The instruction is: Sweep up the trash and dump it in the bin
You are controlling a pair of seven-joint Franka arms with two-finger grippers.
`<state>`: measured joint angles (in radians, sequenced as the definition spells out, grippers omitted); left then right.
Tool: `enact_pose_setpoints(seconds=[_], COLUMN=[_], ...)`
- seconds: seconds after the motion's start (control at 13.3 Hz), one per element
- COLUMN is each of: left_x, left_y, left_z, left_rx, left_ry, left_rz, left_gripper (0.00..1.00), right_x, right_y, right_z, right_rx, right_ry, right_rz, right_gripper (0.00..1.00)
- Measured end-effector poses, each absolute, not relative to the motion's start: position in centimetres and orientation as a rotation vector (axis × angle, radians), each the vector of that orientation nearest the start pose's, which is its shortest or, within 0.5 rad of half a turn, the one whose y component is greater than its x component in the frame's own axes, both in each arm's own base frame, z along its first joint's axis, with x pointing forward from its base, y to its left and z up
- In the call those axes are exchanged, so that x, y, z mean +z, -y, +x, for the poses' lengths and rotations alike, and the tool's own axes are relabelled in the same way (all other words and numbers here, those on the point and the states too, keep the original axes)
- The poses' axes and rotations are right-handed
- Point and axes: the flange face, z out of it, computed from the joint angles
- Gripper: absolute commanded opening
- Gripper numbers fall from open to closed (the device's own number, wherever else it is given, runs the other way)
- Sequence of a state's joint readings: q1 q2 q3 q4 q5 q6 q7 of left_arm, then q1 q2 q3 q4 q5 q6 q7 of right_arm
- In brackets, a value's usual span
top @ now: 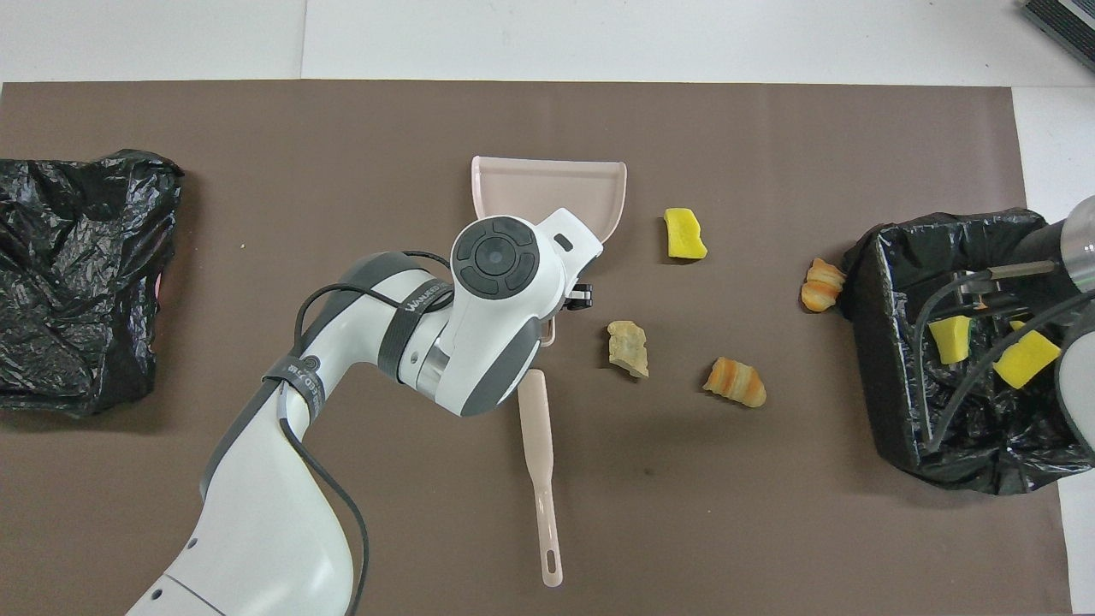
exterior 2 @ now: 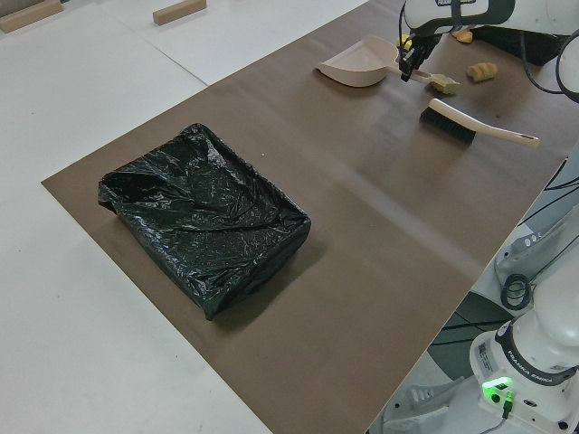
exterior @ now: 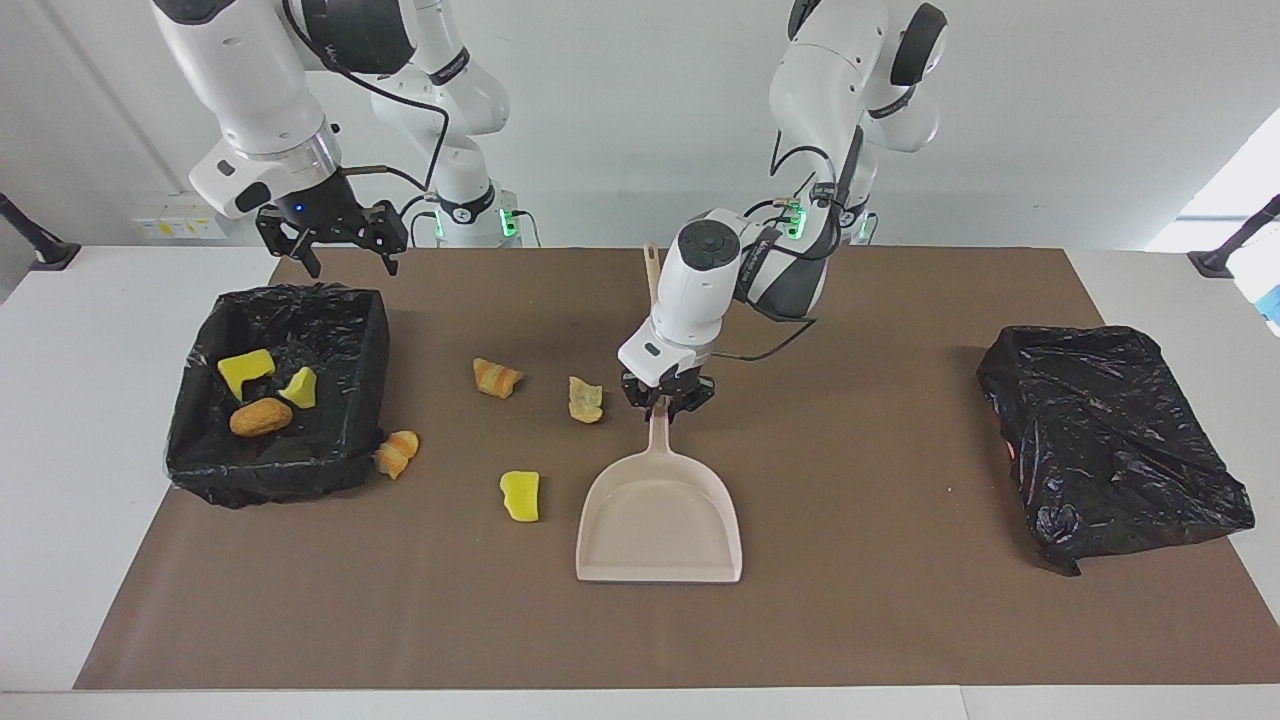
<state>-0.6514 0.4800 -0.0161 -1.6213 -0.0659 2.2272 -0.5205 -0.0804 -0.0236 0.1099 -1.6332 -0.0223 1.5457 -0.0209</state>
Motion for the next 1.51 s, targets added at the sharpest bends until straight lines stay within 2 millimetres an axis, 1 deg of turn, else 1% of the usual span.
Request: enact_pose_setpoints(seconds=[0.15, 0.23, 0.3, 0.38, 0.53, 0.68, 0.83, 0.9, 0.98, 1.05, 1.21, 1.28, 1.43, 1.51], left_x=[36.1, 36.6, 37.5, 38.9, 42.0, 44.7, 47.1, 48.2, 49.2, 49.9, 50.4, 50.2, 49.2, 48.6], left_y=[42.1, 41.3, 40.1, 38.4, 34.1, 30.0, 25.6, 23.2, 20.6, 18.3, 14.1, 12.3, 8.4, 6.6], left_z=[54.8, 55.0, 55.4, 55.9, 56.8, 57.7, 58.1, 58.1, 57.9, 57.5, 56.6, 56.1, 55.4, 55.0], left_rx=[-0.139, -0.125, -0.098, -0.068, -0.01, 0.029, 0.091, 0.122, 0.157, 0.188, 0.238, 0.263, 0.314, 0.337], left_ry=[-0.246, -0.29, -0.354, -0.419, -0.541, -0.65, -0.775, -0.837, -0.904, -0.969, -1.087, -1.137, -1.246, -1.295], left_rz=[-3.177, -3.145, -3.116, -3.091, -3.049, -3.019, -2.982, -2.965, -2.948, -2.931, -2.901, -2.89, -2.865, -2.856], left_gripper=[0.0, 0.0, 0.0, 0.0, 0.0, 0.0, 0.0, 0.0, 0.0, 0.0, 0.0, 0.0, 0.0, 0.0], right_x=[60.6, 60.5, 60.4, 60.3, 59.3, 57.9, 55.7, 54.3, 52.9, 51.7, 49.3, 48.1, 45.1, 43.7], right_y=[-1.4, -1.5, -1.7, -2.6, -5.1, -8.7, -12.6, -14.9, -17.6, -20.1, -24.4, -26.5, -30.8, -32.3], right_z=[54.3, 54.3, 54.2, 54.0, 52.9, 51.1, 49.2, 48.4, 47.4, 46.4, 44.2, 42.9, 39.7, 38.1], right_rx=[0.102, 0.103, 0.107, 0.113, 0.144, 0.13, 0.141, 0.131, 0.123, 0.117, 0.097, 0.079, 0.03, 0.022], right_ry=[0.08, 0.081, 0.087, 0.109, 0.164, 0.229, 0.215, 0.196, 0.168, 0.142, 0.093, 0.054, -0.017, -0.031], right_rz=[-3.164, -3.164, -3.16, -3.151, -3.111, -3.072, -3.079, -3.083, -3.089, -3.094, -3.099, -3.098, -3.086, -3.089], right_gripper=[1.0, 1.0, 1.0, 1.0, 1.0, 1.0, 1.0, 1.0, 1.0, 1.0, 1.0, 1.0, 1.0, 1.0])
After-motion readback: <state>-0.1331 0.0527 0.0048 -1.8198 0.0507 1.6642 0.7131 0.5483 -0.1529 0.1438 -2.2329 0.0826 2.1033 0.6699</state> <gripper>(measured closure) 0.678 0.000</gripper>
